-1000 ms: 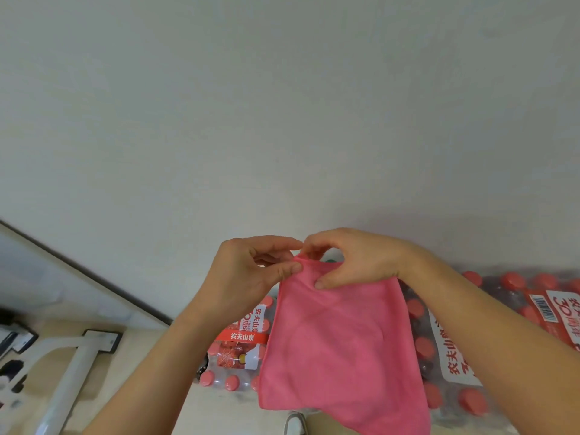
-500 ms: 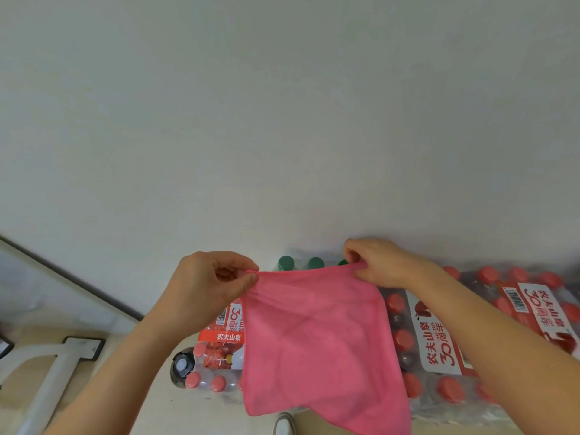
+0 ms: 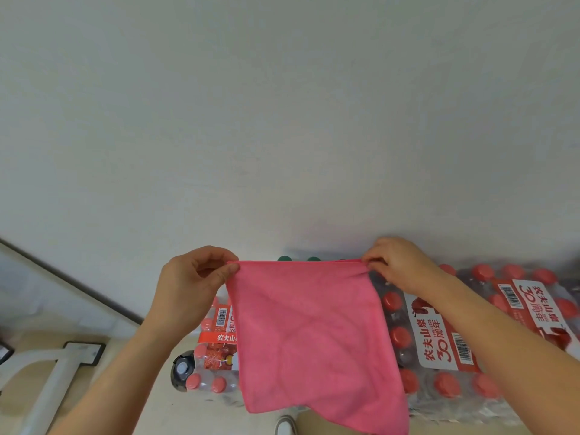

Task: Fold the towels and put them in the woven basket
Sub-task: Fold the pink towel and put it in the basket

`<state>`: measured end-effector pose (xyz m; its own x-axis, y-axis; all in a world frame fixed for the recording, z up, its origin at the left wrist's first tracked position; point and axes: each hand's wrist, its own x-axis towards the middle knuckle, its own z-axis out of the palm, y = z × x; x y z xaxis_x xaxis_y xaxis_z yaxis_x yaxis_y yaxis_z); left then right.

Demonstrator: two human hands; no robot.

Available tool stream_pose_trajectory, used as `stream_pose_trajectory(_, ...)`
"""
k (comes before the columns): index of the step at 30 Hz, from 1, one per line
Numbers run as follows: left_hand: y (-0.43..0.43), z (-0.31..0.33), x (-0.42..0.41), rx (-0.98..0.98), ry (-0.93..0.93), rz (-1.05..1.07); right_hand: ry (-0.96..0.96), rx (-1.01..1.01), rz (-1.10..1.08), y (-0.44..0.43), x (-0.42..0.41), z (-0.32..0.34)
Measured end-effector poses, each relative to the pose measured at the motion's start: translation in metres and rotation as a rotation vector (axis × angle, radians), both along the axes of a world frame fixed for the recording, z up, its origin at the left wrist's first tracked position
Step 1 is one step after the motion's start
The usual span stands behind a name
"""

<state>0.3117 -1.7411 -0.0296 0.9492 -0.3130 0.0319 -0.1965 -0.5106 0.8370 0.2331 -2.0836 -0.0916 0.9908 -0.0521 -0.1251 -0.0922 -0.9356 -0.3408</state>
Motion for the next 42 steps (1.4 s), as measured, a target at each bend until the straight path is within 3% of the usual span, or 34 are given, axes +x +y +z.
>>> stream_pose_trajectory(4,0.001,0.007,-0.004,-0.007,-0.078,0.023,-0.039,0.001,-0.014,0.003,-0.012,0.003)
stream_pose_trajectory(11,-0.003,0.029,-0.010,-0.093,-0.190,0.016,-0.074,-0.186,0.034,-0.007,-0.037,0.042)
stream_pose_trajectory(15,-0.014,0.044,-0.011,-0.123,-0.281,-0.016,-0.127,-0.185,-0.085,-0.014,-0.068,0.081)
stream_pose_trajectory(17,-0.023,0.050,-0.010,-0.136,-0.321,-0.043,-0.204,-0.050,-0.242,-0.017,-0.085,0.100)
stream_pose_trajectory(22,-0.051,0.065,-0.008,-0.210,-0.333,-0.097,-0.475,0.576,-0.569,-0.018,-0.120,0.141)
stream_pose_trajectory(28,-0.097,0.070,-0.016,-0.259,-0.323,-0.211,-0.691,0.960,-0.739,-0.027,-0.162,0.167)
stream_pose_trajectory(30,-0.116,0.067,-0.015,-0.173,-0.334,-0.264,-0.724,0.932,-0.804,-0.037,-0.168,0.167)
stream_pose_trajectory(33,-0.149,0.065,-0.013,-0.123,-0.303,-0.296,-0.802,0.725,-0.877,-0.050,-0.171,0.171)
stream_pose_trajectory(37,-0.181,0.077,-0.019,-0.366,-0.213,-0.267,-0.928,0.638,-0.882,-0.067,-0.171,0.181)
stream_pose_trajectory(42,-0.185,0.090,-0.035,-0.517,-0.294,-0.220,-0.960,0.685,-0.766,-0.087,-0.181,0.190)
